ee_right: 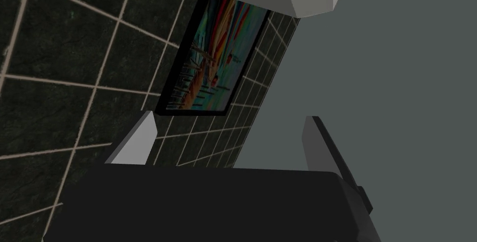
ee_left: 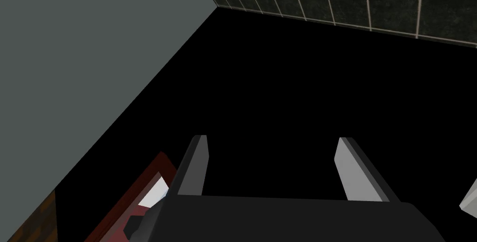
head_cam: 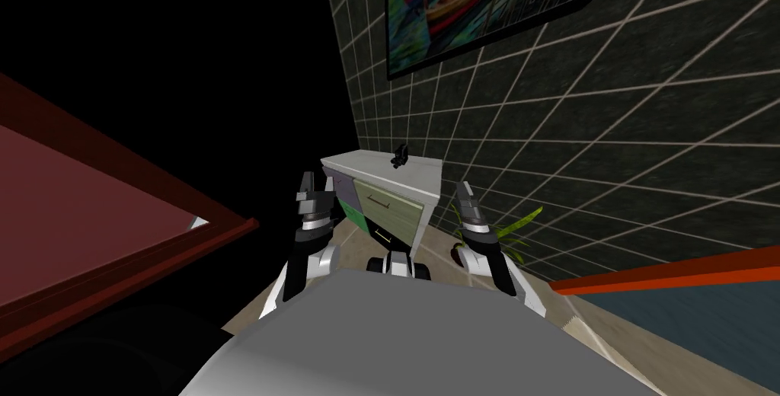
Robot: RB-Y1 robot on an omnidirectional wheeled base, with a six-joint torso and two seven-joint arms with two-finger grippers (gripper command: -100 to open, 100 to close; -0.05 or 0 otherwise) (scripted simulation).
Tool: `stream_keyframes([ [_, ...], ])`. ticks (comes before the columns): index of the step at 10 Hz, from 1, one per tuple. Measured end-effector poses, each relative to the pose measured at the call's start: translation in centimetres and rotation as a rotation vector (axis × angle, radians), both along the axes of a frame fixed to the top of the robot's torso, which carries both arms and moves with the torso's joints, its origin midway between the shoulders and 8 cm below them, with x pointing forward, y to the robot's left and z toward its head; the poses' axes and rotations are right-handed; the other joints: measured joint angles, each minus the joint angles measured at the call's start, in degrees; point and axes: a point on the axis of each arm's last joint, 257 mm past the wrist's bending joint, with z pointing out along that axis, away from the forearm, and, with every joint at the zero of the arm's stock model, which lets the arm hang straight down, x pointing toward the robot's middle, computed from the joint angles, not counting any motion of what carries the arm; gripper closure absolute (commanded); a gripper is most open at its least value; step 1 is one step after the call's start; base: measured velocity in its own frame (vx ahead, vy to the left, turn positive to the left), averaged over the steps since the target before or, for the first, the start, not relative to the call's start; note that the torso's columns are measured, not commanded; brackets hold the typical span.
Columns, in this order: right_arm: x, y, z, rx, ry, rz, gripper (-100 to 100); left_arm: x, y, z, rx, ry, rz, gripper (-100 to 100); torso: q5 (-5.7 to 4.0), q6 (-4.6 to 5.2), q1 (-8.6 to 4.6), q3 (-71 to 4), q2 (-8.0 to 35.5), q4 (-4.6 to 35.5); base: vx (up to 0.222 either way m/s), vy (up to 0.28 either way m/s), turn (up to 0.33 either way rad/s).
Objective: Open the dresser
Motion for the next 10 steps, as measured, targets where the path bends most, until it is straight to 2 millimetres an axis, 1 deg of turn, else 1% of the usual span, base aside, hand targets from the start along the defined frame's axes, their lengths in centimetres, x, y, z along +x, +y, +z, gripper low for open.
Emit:
stream_keyframes([
  [2,0.0,0.0,0.0,-0.001,0.0,-0.001,-100,0.0,0.0,0.0,0.0,0.0,0.0,0,0.11,0.02,0.33,-0.04,-0.06,-0.02,0.001,0.002,-0.007],
  [6,0.0,0.0,0.0,-0.001,0.0,0.0,-100,0.0,0.0,0.0,0.0,0.0,0.0,0,0.1,0.01,0.3,-0.05,-0.07,-0.02,-0.001,0.01,-0.017],
  [8,0.3,-0.3,-0.6,-0.02,0.002,-0.044,-100,0.0,0.0,0.0,0.0,0.0,0.0,0,0.15,0.02,0.48,-0.06,-0.1,-0.03,0.014,0.09,-0.116],
  [10,0.4,-0.7,-1.3,-0.048,0.002,-0.088,-100,0.0,0.0,0.0,0.0,0.0,0.0,0,0.08,0.02,0.23,-0.05,-0.09,-0.03,0.011,0.074,-0.091],
])
